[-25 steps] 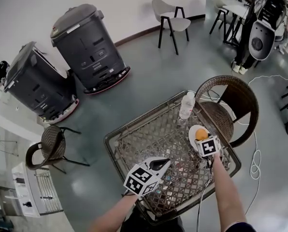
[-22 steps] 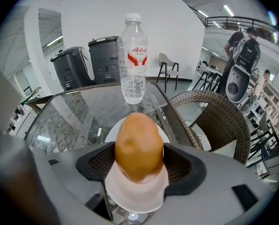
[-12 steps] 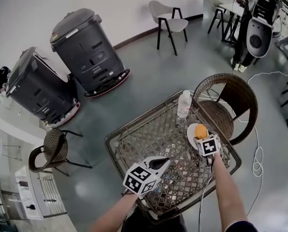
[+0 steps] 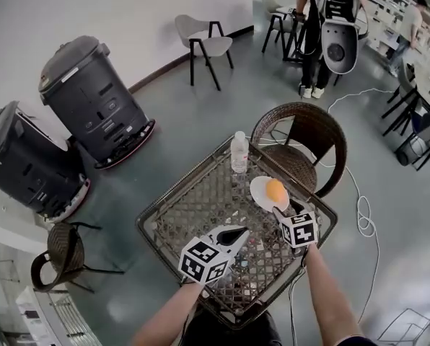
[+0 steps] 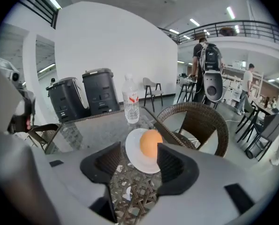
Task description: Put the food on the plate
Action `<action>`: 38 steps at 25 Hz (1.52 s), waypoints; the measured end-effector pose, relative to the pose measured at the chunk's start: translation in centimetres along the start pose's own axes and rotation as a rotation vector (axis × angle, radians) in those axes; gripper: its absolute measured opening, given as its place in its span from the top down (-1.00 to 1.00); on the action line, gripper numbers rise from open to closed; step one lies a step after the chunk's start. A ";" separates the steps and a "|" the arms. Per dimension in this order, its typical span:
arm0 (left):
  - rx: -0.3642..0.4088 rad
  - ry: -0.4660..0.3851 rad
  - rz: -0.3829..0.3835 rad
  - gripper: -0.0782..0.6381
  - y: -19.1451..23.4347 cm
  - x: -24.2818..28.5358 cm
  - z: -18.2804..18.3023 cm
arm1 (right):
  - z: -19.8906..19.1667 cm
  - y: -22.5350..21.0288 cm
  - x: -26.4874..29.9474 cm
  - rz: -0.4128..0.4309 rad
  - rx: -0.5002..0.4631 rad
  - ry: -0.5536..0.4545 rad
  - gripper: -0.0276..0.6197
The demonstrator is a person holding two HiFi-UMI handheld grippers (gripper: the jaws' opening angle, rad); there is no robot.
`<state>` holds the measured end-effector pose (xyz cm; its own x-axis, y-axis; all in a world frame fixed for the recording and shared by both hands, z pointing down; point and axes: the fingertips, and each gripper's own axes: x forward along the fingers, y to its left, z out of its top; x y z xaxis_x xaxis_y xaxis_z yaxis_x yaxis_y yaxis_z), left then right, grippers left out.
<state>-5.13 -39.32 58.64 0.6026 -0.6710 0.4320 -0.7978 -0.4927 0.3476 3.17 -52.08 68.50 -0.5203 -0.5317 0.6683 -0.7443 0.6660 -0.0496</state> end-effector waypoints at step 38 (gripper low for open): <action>0.261 -0.232 -0.288 0.76 -8.9 -10.6 11.5 | 15.0 14.4 -27.2 -0.075 0.113 -0.685 0.90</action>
<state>-4.60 -34.18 41.40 0.8038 -0.5782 0.1401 -0.5949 -0.7804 0.1923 0.27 -35.86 38.49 -0.5852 -0.8090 0.0562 -0.8081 0.5759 -0.1238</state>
